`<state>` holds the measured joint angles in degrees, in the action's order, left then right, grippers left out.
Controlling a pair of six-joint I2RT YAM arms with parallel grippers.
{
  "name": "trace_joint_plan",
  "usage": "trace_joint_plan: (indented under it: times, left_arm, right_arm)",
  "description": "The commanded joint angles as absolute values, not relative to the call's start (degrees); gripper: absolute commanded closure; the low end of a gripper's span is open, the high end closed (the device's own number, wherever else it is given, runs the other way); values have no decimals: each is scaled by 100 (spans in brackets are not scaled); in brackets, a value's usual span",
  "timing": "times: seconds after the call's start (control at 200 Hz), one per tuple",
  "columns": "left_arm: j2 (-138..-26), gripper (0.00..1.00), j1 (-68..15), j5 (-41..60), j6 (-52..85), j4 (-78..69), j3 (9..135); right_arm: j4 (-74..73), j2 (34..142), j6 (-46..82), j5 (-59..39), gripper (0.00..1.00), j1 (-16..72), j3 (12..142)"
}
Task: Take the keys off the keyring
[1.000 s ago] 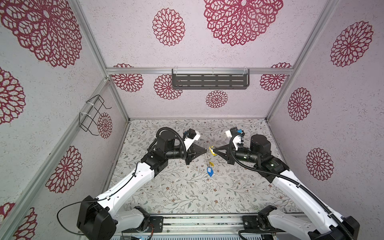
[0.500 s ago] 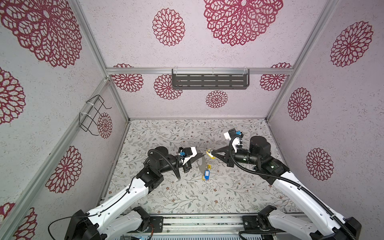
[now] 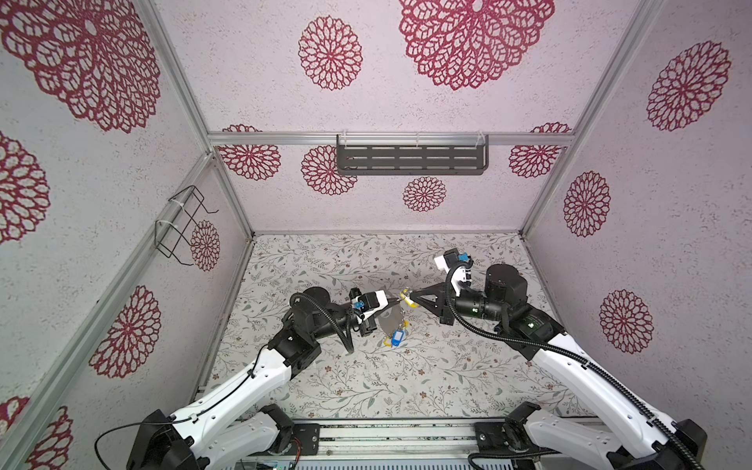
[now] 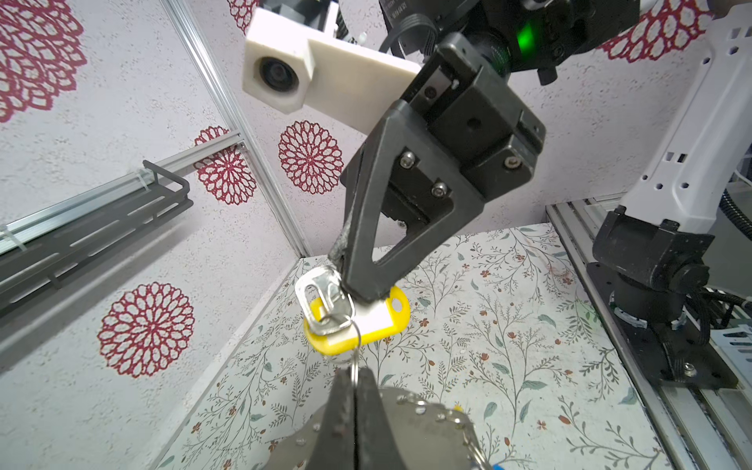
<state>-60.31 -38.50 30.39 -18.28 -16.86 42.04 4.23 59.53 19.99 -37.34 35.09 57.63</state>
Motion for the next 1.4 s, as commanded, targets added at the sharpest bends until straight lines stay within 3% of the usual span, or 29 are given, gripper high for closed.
trace_joint_plan:
  times: [0.0, 0.255, 0.525, 0.721, 1.031, 1.391]
  left_arm:
    - [-6137, 100, -3955, 3217, -1909, -1688, 4310]
    - [-6215, 100, -3982, 3274, -1884, -1679, 4350]
    - [-6095, 100, -3981, 3633, -1577, -1883, 4313]
    - [-6093, 100, -3983, 4105, -1489, -1760, 4368]
    - [-5885, 100, -3973, 4063, -1256, -2081, 4289]
    - [-6177, 100, -3955, 2794, 453, -3596, 4129]
  right_arm:
    - [165, 5953, 1909, -3420, 100, 3648, 6179]
    - [374, 5981, 1873, -2976, 100, 3829, 6407]
    - [1357, 6228, 2288, -1279, 100, 3684, 6710]
    - [1519, 6576, 2659, -1452, 100, 3542, 6841]
    - [1470, 6977, 2830, -1878, 100, 3450, 6768]
    - [1292, 6898, 2909, -2185, 100, 3515, 6460]
